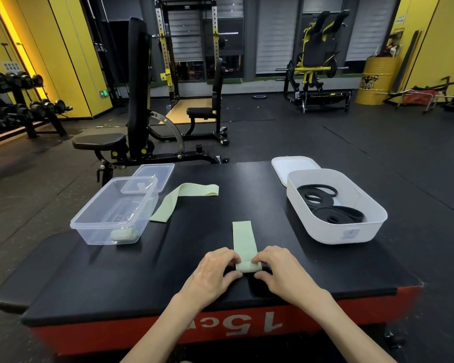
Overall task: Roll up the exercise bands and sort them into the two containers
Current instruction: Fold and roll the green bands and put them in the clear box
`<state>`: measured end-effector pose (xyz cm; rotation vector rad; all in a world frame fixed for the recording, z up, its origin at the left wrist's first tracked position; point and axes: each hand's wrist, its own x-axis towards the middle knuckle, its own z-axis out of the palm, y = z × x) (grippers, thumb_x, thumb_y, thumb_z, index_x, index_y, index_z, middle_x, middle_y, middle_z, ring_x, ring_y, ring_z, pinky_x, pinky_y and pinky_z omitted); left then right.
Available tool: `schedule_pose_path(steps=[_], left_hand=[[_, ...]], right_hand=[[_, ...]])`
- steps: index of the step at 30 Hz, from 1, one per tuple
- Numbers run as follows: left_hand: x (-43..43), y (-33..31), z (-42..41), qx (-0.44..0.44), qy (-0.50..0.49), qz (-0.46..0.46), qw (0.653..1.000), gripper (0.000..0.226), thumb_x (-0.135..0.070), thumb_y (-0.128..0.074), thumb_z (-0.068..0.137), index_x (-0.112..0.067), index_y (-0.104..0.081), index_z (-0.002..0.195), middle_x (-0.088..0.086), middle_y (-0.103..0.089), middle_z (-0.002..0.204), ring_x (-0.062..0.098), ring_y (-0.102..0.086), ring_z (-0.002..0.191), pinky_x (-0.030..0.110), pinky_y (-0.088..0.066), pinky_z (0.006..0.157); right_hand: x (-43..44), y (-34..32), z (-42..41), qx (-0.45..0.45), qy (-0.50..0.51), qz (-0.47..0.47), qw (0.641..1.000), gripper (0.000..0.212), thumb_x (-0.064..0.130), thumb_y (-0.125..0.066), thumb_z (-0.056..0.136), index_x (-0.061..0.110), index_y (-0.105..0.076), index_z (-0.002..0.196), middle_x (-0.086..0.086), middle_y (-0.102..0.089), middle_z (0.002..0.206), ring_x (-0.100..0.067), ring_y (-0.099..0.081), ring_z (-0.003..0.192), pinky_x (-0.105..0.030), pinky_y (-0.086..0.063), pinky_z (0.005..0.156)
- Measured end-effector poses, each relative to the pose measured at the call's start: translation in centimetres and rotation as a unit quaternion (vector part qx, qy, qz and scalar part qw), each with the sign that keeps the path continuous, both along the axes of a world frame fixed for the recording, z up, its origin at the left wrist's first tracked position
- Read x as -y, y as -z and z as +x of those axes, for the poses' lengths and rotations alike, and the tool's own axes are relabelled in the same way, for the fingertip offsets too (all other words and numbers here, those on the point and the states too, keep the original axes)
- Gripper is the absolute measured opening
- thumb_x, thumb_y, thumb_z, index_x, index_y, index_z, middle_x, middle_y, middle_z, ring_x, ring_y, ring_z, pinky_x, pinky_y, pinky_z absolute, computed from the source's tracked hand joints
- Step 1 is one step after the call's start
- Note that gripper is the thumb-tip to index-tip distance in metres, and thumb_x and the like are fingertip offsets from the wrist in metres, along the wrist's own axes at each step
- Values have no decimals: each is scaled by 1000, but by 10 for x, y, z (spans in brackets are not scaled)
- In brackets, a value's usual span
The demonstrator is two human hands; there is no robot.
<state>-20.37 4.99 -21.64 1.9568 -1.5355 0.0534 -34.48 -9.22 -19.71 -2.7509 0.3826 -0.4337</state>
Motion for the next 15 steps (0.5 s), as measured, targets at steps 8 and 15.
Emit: schedule_pose_path(steps=[8,15], left_hand=[[-1,0,0,5,5,11,1000,16,-27,-64,88,-16,-62,99,-13,-53,87,1,-48,77,13,-39,75],[-5,-1,-1,-23,10,23,999,17,-28,-65,86,-16,-63,98,-8,-59,87,4,-55,78,10,-41,74]], right_hand=[[-2,-1,0,-2,-4,-11,1000,24,18,-57,90,19,-65,113,1,-59,99,-15,-50,96,-19,-33,77],[-5,-3,-6,-13,-13,-7,1000,23,17,-55,89,19,-66,109,2,-57,95,-15,-49,95,-21,-37,79]])
